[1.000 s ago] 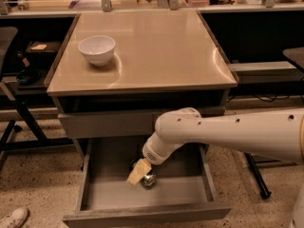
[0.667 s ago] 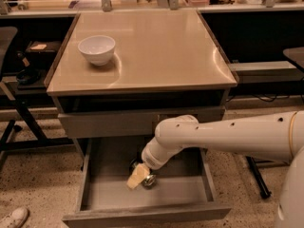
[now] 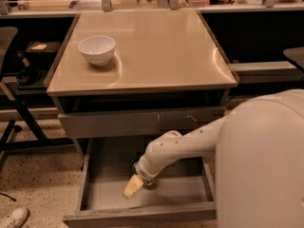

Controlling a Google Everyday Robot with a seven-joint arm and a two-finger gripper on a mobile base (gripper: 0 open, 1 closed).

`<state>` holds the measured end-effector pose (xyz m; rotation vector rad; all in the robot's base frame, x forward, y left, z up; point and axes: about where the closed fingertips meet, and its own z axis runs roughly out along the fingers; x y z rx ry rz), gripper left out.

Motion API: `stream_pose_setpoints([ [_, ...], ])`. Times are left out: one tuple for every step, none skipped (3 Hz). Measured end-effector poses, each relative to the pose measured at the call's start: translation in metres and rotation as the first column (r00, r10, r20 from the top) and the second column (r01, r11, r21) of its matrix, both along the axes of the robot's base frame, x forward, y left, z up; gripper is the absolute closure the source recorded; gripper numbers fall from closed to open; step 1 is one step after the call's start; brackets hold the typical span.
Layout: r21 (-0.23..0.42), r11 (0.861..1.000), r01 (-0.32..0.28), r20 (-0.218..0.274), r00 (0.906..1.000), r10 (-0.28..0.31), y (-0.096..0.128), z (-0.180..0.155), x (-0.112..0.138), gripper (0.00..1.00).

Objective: Pick green can from middle drawer and place on counter

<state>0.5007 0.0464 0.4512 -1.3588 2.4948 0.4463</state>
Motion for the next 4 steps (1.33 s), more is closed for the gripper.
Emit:
stream_pose_setpoints([
  [-0.014, 1.000, 0.017, 0.015, 0.9997, -0.017, 0.008, -0.023, 0.013, 0.00],
  [-0.026, 1.000, 0.018, 0.027, 0.9995, -0.017, 0.014, -0.046, 0.023, 0.00],
  [-0.046, 0.999, 0.029, 0.020, 0.9994, -0.028, 0.010, -0.069, 0.029, 0.00],
  [-0.068, 0.997, 0.038, 0.006, 0.9993, -0.038, 0.004, -0.087, 0.030, 0.00],
])
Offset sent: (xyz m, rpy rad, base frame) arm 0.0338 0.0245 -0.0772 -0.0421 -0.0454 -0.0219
